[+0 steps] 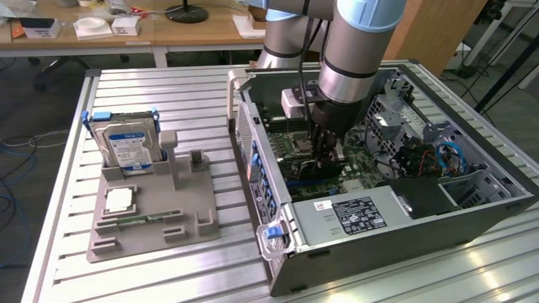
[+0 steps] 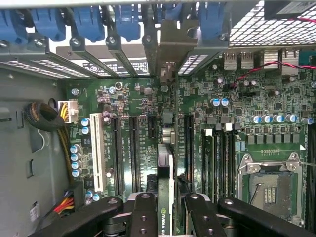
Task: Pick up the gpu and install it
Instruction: 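Insert the gpu into the slot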
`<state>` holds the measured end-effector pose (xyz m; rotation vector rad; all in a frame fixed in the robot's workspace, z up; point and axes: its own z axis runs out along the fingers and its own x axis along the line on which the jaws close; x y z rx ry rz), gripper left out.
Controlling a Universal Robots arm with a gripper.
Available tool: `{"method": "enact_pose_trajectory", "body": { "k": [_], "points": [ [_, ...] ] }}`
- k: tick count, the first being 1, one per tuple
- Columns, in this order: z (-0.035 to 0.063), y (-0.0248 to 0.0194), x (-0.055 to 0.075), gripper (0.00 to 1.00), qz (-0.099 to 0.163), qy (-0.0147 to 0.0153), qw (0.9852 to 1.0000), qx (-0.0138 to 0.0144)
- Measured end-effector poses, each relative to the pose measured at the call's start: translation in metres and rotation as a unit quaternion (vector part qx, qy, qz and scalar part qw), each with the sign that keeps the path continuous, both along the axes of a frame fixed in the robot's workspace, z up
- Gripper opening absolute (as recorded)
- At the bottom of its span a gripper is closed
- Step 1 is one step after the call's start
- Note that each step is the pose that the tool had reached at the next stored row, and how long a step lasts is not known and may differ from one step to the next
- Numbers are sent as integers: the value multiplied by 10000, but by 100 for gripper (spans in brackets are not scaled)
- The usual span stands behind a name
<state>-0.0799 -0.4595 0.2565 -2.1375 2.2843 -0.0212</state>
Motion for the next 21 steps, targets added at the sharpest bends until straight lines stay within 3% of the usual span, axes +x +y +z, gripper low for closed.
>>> {"method": "enact_pose_trajectory", "body": {
  "k": [21],
  "points": [
    [-32, -4, 0, 26, -4, -2, 10000, 1]
  ]
}}
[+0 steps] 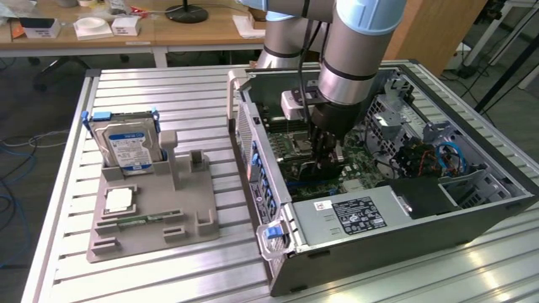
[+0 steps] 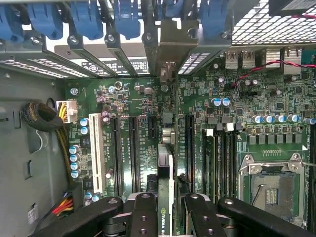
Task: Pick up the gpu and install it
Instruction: 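Insert the gpu into the slot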
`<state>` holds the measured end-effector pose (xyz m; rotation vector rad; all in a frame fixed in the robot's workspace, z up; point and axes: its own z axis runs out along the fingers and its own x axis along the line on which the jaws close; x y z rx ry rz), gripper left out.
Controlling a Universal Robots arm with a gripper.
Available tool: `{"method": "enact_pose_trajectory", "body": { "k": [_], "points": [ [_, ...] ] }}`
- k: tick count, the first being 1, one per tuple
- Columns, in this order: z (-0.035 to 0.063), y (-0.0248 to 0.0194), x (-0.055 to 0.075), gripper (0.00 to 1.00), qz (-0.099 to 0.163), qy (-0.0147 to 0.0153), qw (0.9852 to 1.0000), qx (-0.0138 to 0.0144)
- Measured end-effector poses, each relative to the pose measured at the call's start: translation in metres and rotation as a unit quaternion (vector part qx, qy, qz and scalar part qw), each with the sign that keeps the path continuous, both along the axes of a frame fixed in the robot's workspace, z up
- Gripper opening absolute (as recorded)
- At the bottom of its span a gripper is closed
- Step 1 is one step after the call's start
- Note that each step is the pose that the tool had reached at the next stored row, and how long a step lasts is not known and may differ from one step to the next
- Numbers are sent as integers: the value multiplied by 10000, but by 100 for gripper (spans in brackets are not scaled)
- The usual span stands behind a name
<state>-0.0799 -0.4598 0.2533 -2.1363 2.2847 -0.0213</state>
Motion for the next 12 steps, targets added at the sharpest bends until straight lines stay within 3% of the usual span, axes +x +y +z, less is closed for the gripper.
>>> {"method": "enact_pose_trajectory", "body": {
  "k": [12],
  "points": [
    [1, 65, 0, 26, 0, 0, 10000, -1]
  ]
}}
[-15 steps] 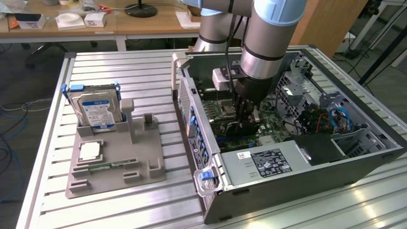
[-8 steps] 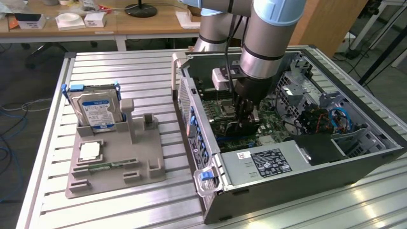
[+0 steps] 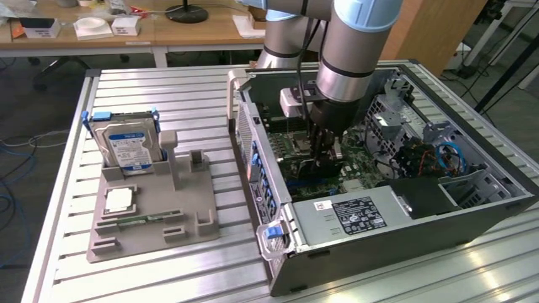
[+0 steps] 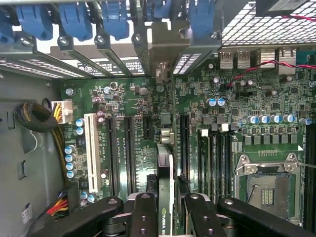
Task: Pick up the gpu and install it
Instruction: 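Insert the gpu into the slot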
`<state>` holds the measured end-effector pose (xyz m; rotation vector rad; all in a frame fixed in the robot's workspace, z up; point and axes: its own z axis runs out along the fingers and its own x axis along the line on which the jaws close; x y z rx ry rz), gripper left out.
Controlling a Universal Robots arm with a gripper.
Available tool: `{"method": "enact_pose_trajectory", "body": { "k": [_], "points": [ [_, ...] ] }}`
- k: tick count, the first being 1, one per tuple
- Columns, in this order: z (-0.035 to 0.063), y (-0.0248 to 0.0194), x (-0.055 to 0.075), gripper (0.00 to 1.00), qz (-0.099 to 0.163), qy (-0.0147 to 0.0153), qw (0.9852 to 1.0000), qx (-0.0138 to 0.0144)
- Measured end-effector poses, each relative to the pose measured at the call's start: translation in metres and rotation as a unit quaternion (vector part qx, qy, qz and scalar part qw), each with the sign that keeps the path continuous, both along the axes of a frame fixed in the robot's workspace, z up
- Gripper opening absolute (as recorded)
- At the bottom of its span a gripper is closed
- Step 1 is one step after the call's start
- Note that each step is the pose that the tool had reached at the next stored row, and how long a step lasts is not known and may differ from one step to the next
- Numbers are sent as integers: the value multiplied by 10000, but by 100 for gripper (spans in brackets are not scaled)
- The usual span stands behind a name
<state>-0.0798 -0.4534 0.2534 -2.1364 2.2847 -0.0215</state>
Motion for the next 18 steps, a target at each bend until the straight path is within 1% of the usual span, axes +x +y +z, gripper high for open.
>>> {"method": "enact_pose_trajectory", "body": {
  "k": [2, 12, 13, 15, 18],
  "points": [
    [0, 6, 1, 26, 0, 0, 10000, 0],
    [-9, 6, 1, 26, 46, 0, 10000, 0],
    [-6, 7, 1, 26, 47, 0, 10000, 1],
    [30, 10, 2, 26, 47, -6, 10000, 11],
    [39, 6, 1, 26, 47, -1, 10000, 1]
  ]
}}
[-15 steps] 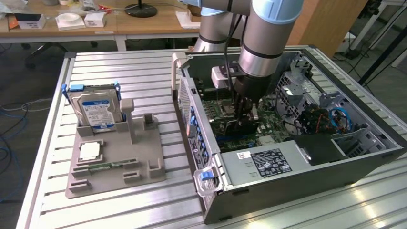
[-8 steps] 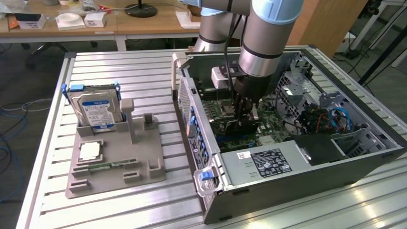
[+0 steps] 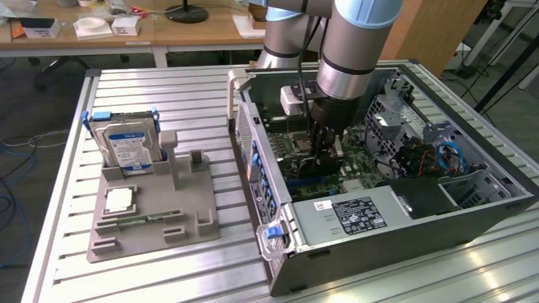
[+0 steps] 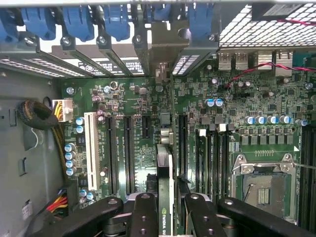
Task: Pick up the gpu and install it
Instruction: 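Insert the gpu into the slot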
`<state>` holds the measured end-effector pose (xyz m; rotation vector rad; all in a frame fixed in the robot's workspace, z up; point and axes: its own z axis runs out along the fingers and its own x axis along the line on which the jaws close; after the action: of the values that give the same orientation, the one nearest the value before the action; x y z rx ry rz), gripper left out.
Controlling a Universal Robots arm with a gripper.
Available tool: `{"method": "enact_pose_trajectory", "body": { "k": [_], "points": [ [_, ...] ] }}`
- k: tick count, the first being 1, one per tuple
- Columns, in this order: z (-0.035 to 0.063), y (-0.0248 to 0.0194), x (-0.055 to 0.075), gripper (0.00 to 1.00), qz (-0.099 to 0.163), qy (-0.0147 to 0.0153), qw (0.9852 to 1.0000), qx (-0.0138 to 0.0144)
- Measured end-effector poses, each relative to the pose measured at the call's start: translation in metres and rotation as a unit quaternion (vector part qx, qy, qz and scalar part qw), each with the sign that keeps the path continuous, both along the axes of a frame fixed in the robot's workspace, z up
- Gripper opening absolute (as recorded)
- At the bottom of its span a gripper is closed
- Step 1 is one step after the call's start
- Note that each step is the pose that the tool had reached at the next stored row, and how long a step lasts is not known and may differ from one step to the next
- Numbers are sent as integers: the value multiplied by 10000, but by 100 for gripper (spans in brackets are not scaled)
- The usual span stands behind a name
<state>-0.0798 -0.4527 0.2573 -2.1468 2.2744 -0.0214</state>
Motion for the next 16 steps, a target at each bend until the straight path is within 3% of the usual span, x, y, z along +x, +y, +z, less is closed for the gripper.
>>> {"method": "enact_pose_trajectory", "body": {
  "k": [5, 16],
  "points": [
    [-43, 2, -1, 26, 1, 0, 10000, -19],
    [-68, 12, -4, 26, 1, 0, 10000, -20]
  ]
}}
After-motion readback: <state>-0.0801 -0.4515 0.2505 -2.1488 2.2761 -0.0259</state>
